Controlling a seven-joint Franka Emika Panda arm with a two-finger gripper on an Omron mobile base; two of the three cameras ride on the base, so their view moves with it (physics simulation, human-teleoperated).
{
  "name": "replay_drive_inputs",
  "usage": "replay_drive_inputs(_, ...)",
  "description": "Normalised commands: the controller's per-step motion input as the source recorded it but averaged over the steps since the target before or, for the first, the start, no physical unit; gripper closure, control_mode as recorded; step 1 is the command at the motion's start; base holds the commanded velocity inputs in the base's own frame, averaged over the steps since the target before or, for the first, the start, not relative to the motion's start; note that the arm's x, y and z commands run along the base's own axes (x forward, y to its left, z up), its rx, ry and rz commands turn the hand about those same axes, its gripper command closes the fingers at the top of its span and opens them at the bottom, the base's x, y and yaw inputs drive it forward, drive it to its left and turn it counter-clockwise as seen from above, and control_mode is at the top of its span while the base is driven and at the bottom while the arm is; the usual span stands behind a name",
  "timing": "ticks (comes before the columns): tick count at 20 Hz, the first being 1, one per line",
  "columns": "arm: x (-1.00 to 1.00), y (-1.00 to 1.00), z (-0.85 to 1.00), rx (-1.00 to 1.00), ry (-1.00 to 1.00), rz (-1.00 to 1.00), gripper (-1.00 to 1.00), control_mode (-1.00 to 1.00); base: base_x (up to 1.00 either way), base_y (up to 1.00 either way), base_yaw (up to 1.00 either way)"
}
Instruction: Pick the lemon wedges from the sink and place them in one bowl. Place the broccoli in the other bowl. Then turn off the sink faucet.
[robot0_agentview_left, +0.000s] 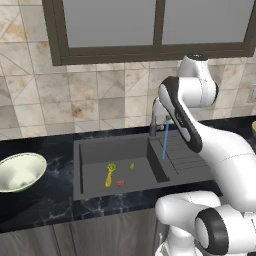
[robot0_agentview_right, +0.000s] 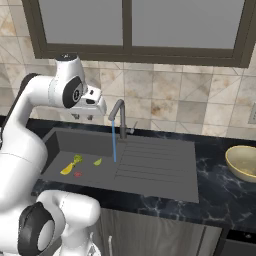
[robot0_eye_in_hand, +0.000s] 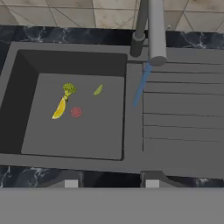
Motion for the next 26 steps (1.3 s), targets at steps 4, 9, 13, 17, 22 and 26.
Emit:
replay_drive_inputs(4,-0.11,0.0,-0.03,0.0,0.0,0.0,-1.0,-1.0,0.0,0.0,0.0)
replay_drive_inputs(9,-0.2,0.14,-0.28,0.0,0.0,0.0,-1.0,-1.0,0.0,0.0,0.0)
replay_drive_inputs(13,-0.15,0.35,-0.35,0.0,0.0,0.0,-1.0,-1.0,0.0,0.0,0.0)
replay_drive_inputs(17,-0.05,0.36,-0.33,-0.01,0.0,-0.01,-1.0,-1.0,0.0,0.0,0.0)
replay_drive_inputs(22,0.0,0.32,-0.38,0.0,0.0,-0.02,-1.0,-1.0,0.0,0.0,0.0)
replay_drive_inputs(26,0.0,0.3,-0.42,0.0,0.0,-0.04,-1.0,-1.0,0.0,0.0,0.0)
